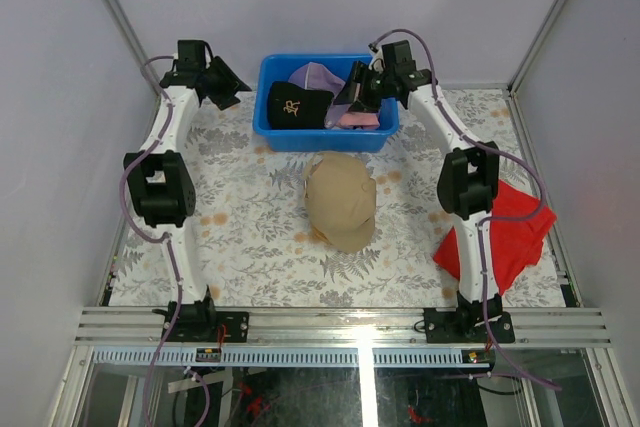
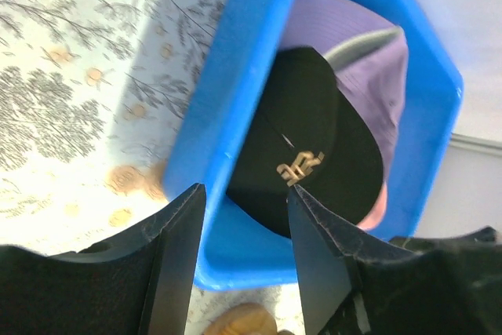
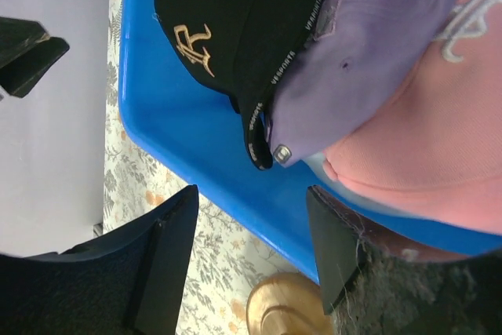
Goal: Stack the hats
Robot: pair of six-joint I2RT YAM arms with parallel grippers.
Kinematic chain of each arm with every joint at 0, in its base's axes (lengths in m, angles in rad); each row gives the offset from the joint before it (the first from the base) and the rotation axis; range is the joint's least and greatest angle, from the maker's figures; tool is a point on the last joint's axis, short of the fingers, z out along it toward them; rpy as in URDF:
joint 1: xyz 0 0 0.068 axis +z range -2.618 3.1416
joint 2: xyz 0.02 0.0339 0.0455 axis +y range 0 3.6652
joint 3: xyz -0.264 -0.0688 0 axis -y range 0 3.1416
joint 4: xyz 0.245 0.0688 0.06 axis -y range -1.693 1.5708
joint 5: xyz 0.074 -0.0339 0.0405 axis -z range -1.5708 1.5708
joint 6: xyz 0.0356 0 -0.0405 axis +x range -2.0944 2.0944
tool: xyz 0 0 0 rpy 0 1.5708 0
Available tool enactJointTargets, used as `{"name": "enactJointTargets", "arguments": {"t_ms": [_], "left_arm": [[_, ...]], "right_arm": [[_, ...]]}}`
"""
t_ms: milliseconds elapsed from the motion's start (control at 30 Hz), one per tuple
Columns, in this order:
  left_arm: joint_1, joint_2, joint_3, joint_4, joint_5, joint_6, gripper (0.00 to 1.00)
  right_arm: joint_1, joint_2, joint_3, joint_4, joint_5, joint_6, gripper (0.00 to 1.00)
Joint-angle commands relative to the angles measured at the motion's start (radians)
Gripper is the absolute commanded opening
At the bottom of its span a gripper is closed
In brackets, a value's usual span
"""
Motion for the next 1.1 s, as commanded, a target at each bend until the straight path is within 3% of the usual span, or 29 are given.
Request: {"name": "enactJointTargets", "arguments": {"t_ms": [0, 233, 633, 767, 867, 1067], "left_arm": [[0.031, 0.077, 0.073, -0.011, -0.001, 0.036, 0.45], [0.033, 0.176, 0.158, -0.011, 0.071, 0.012, 0.42], [0.034, 0.148, 0.099, 0.000, 0.080, 0.034, 0.41], [0.034, 0.123, 0.066, 0.011, 0.094, 0.028, 0.41], [0.034, 0.090, 0.024, 0.027, 0.092, 0.029, 0.41], [0.034, 0.013, -0.070, 0.028, 0.082, 0.047, 0.41]], "right_arm": [[0.041, 0.029, 0.095, 0.102, 0.038, 0.021, 0.64], [0.073, 0.124, 0.181, 0.118, 0.061, 0.040, 0.63], [0.103, 0.215, 0.258, 0.095, 0.110, 0.046, 0.62], [0.113, 0.227, 0.249, 0.116, 0.107, 0.063, 0.56], [0.127, 0.244, 0.268, 0.133, 0.104, 0.085, 0.43], [0.142, 0.241, 0.277, 0.138, 0.102, 0.093, 0.03]]}}
